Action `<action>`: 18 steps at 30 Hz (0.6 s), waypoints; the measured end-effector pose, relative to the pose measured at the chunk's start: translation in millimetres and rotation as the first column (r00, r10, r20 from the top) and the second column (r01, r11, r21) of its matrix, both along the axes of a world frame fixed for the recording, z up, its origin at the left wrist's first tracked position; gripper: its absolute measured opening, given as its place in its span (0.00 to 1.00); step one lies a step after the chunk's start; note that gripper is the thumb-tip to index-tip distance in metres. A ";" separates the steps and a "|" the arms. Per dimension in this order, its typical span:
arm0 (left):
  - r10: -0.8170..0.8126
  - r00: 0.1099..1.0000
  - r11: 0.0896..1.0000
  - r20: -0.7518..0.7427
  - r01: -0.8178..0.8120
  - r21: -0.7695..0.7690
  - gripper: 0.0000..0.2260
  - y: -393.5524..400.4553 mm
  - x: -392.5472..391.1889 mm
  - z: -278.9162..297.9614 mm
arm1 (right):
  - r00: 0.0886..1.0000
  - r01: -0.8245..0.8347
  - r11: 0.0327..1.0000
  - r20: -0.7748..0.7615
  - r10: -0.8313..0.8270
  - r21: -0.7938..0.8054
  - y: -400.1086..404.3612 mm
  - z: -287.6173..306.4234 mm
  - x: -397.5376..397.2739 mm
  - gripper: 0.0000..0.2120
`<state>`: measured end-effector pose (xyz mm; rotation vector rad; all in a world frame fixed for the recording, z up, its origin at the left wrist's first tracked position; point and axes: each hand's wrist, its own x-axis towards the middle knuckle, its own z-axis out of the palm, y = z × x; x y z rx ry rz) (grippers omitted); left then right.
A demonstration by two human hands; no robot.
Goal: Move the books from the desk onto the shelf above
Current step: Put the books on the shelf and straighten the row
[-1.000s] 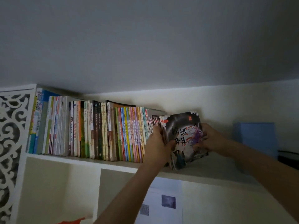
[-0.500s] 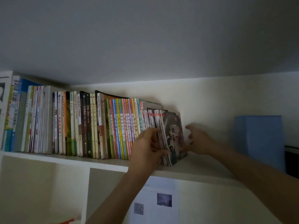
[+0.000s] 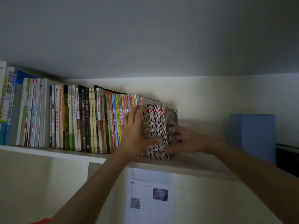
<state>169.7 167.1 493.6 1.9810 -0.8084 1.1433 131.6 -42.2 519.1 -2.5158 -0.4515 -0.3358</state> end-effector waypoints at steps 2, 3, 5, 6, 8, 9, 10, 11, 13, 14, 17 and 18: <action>-0.079 0.997 0.997 -0.028 0.078 -0.015 0.51 9.9 2.0 14.5 | 0.990 -0.061 0.993 0.133 0.047 0.103 8.1 13.0 -6.7 0.59; -0.096 0.994 0.995 -0.045 0.096 -0.001 0.48 14.3 3.1 21.9 | 0.986 -0.067 0.988 0.162 0.045 0.136 13.7 20.1 -11.4 0.60; -0.065 0.997 0.994 -0.049 0.069 0.086 0.42 20.8 2.7 34.2 | 0.985 -0.071 0.986 0.166 0.046 0.152 22.5 32.8 -15.2 0.59; -0.039 0.999 0.990 -0.027 0.042 0.131 0.40 22.4 2.6 38.4 | 0.986 -0.067 0.989 0.161 0.045 0.133 25.1 36.7 -15.1 0.58; -0.014 1.000 0.983 0.017 0.010 0.183 0.37 22.6 2.4 46.1 | 0.984 -0.056 0.994 0.173 0.039 0.096 28.7 40.1 -13.8 0.55; -0.009 1.000 0.979 0.017 0.006 0.203 0.36 22.4 2.3 49.1 | 0.980 -0.053 0.994 0.194 0.035 0.092 30.5 39.6 -11.4 0.52; -0.006 1.000 0.975 0.013 0.003 0.222 0.35 22.4 2.7 51.4 | 0.976 -0.050 0.995 0.214 0.031 0.088 32.0 37.9 -8.7 0.50; -0.001 1.000 0.972 0.015 -0.003 0.236 0.35 22.6 5.1 52.3 | 0.970 -0.053 0.996 0.239 0.033 0.077 33.3 36.4 -5.3 0.48; 0.004 0.999 0.974 0.036 -0.013 0.228 0.36 24.0 9.6 48.7 | 0.963 -0.053 0.997 0.268 0.036 0.055 36.2 35.1 -0.4 0.47; -0.014 0.999 0.980 0.041 0.006 0.197 0.38 24.4 11.1 42.7 | 0.965 -0.043 0.998 0.262 0.029 0.050 36.5 34.2 1.1 0.48; -0.093 0.993 0.979 0.069 0.079 0.189 0.49 21.8 16.2 14.9 | 0.979 -0.061 0.996 0.198 0.046 0.068 32.6 27.6 0.3 0.57; -0.101 0.991 0.971 0.091 0.078 0.226 0.52 20.1 18.6 5.4 | 0.981 -0.092 0.992 0.177 0.077 0.082 30.6 23.1 -0.7 0.60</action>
